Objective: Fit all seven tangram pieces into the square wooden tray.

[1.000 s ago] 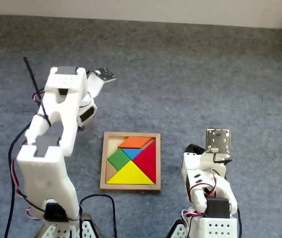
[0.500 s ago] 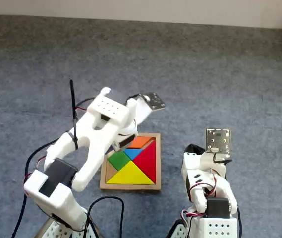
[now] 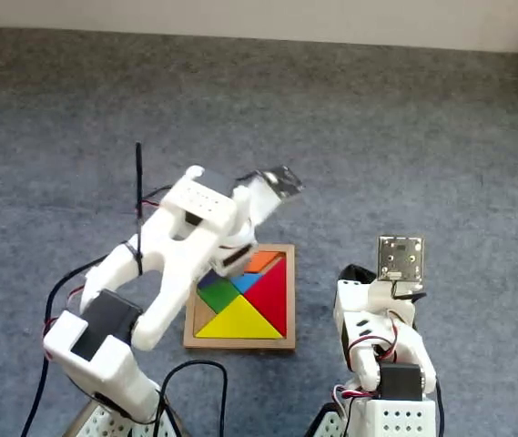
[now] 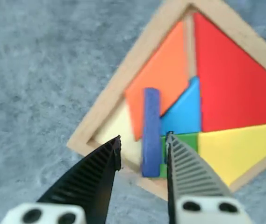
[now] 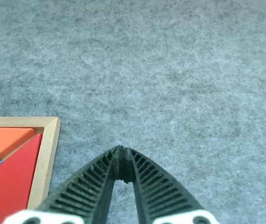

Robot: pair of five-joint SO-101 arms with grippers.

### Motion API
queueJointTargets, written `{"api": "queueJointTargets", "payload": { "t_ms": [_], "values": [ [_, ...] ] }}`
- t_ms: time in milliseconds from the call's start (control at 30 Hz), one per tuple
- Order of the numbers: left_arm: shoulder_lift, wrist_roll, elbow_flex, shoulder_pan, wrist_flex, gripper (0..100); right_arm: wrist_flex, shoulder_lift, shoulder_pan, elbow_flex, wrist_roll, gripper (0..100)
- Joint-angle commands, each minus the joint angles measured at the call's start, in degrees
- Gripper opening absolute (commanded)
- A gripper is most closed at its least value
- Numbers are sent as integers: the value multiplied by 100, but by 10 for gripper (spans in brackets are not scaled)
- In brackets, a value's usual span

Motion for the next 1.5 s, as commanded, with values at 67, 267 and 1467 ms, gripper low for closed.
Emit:
{"api": "queueJointTargets", "payload": {
  "t_ms": [67,267,1467],
  "values": [
    [-119,18,-92,-435,-229,171,-101,-4,110,541,-26,5],
    [-110,18,-347,-725,-202,171,-101,-4,110,541,-18,5],
    [-75,9,602,-611,-844,171,-101,-13,277,541,-44,5]
  ]
}}
